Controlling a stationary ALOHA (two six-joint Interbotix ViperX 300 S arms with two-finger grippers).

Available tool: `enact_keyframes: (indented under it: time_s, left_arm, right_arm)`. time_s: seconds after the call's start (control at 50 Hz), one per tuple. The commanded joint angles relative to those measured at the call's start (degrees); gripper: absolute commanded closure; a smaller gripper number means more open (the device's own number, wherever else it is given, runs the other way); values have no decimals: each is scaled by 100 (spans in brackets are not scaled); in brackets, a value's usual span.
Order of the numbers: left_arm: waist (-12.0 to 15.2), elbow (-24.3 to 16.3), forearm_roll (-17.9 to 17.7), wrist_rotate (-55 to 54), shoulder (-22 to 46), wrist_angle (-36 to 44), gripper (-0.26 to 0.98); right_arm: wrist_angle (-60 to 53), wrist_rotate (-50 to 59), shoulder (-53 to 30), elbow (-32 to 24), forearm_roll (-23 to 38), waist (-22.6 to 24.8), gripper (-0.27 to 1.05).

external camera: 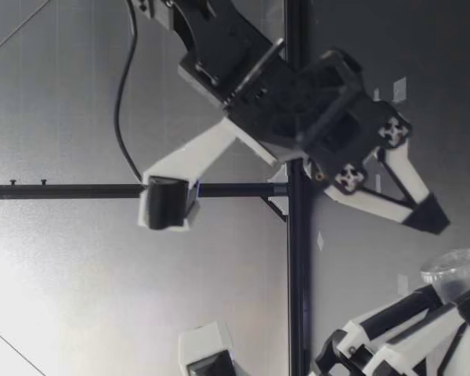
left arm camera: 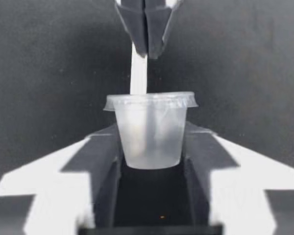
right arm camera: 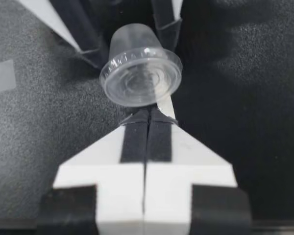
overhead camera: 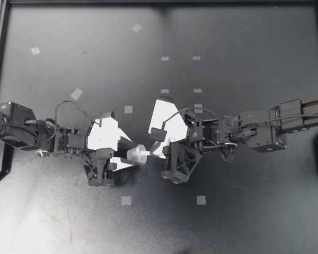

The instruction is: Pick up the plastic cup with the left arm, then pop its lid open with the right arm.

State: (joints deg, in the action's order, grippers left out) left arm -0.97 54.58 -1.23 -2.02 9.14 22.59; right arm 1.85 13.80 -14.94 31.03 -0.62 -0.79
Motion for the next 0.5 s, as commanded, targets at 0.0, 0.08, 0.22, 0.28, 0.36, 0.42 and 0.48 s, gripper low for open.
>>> enact_keyframes:
  time_s: [0.0, 0.08, 0.22, 0.28, 0.36, 0.42, 0.48]
  left_arm:
    - [-35, -79, 0, 18, -176, -26, 54]
    - [-53, -88, 9, 62, -299, -53, 61]
    - [-79, -44, 97, 202, -949, 79, 62]
    - [-70, 9, 105, 369, -1327, 264, 62]
    - [-79, 123, 105, 659, -1802, 747, 62]
    - [-70, 308, 97, 940, -2118, 1380, 62]
    - [-79, 527, 88, 1134, -2294, 2039, 62]
  right_arm:
    - [-26, 44, 431, 0, -18, 18, 90]
    - [-26, 158, 729, 123, -70, 18, 89]
    - [-9, 686, 1547, 650, -220, 18, 83]
    - [-97, 967, 1898, 923, -264, 18, 74]
    - [-404, 1406, 2294, 1266, -387, 44, 58]
    - [-896, 1837, 2514, 1521, -492, 88, 42]
    - [-1740, 2435, 2619, 1793, -519, 123, 23]
